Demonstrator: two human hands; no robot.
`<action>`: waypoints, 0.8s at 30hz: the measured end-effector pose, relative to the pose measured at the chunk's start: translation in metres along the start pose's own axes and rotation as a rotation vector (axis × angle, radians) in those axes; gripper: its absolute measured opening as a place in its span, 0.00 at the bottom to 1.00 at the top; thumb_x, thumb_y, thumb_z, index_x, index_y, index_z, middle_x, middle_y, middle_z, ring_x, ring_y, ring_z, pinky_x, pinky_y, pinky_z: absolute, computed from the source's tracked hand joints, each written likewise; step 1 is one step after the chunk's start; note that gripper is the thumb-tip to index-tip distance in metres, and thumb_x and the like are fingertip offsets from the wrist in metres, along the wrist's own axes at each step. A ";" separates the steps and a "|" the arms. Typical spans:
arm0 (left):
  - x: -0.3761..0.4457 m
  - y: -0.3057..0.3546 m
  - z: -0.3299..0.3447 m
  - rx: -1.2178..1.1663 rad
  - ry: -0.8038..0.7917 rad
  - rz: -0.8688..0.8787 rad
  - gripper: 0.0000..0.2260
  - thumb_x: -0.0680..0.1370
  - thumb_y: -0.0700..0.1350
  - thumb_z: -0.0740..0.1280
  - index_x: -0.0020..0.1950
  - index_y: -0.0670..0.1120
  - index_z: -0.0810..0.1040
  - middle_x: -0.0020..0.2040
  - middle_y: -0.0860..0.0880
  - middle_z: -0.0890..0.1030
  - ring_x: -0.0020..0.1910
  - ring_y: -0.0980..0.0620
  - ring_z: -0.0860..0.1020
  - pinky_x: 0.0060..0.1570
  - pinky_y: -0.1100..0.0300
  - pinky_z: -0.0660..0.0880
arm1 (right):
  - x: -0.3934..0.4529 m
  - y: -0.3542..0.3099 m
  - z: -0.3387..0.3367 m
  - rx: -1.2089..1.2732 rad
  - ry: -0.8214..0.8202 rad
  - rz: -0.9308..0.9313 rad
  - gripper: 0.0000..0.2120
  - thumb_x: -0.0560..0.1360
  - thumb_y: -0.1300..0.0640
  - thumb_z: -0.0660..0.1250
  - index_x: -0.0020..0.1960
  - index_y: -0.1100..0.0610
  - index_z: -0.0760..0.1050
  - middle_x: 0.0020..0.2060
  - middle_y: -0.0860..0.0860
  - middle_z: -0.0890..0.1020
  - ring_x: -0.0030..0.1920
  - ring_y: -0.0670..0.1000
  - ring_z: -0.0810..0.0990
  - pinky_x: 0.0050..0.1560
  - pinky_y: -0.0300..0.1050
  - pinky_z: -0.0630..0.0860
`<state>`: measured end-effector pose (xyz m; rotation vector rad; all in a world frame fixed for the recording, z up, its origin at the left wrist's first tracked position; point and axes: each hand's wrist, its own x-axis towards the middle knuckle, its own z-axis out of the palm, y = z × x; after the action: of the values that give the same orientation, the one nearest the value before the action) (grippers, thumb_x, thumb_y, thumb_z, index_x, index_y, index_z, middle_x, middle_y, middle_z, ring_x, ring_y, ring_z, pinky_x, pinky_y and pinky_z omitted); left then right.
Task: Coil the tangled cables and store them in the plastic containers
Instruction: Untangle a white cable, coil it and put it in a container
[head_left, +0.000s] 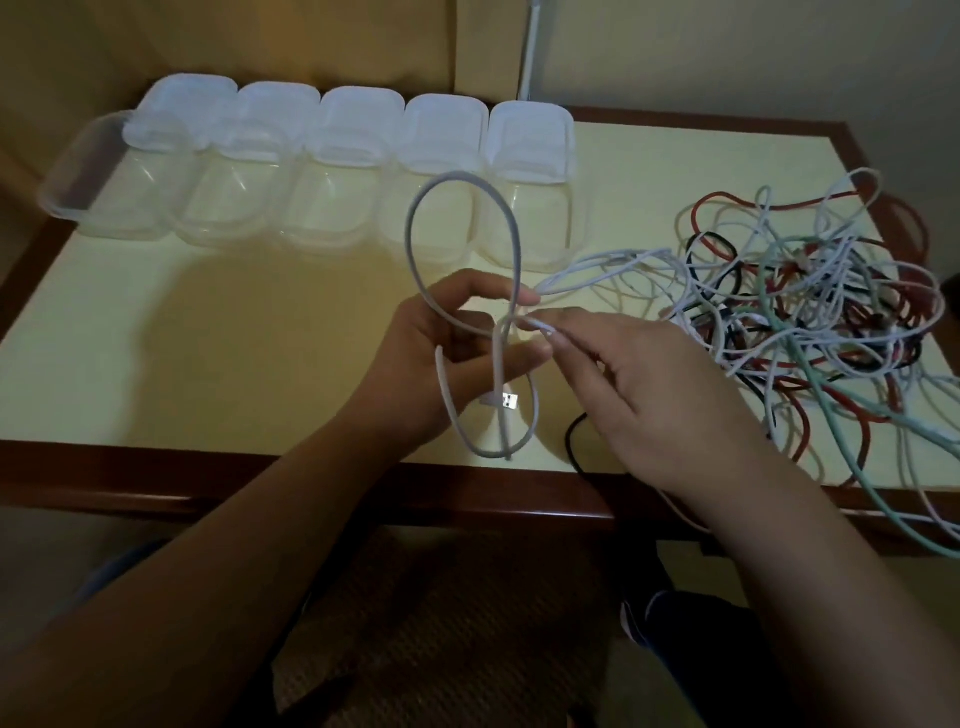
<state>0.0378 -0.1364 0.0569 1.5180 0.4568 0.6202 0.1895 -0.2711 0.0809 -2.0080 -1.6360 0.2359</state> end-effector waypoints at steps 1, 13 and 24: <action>0.001 0.000 -0.001 -0.009 0.000 -0.003 0.08 0.76 0.39 0.75 0.55 0.43 0.84 0.31 0.39 0.78 0.30 0.51 0.73 0.33 0.58 0.74 | -0.001 0.000 0.001 -0.047 0.003 0.014 0.16 0.86 0.45 0.55 0.67 0.40 0.78 0.37 0.42 0.79 0.40 0.47 0.78 0.37 0.48 0.72; 0.027 0.005 -0.042 -0.395 0.370 -0.148 0.15 0.85 0.45 0.60 0.39 0.49 0.78 0.26 0.52 0.62 0.24 0.54 0.53 0.27 0.60 0.52 | -0.002 0.009 -0.018 0.073 0.248 0.257 0.19 0.81 0.47 0.67 0.34 0.54 0.72 0.23 0.50 0.71 0.27 0.50 0.71 0.30 0.46 0.66; 0.022 0.002 -0.045 -0.166 0.312 -0.132 0.13 0.77 0.48 0.70 0.33 0.49 0.79 0.25 0.51 0.63 0.23 0.54 0.59 0.28 0.64 0.54 | 0.003 0.011 -0.008 0.036 0.480 0.098 0.09 0.85 0.58 0.63 0.48 0.59 0.78 0.36 0.47 0.74 0.35 0.48 0.71 0.37 0.42 0.64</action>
<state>0.0263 -0.0875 0.0602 1.2272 0.7199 0.7752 0.2033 -0.2722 0.0824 -1.9296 -1.2250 -0.1724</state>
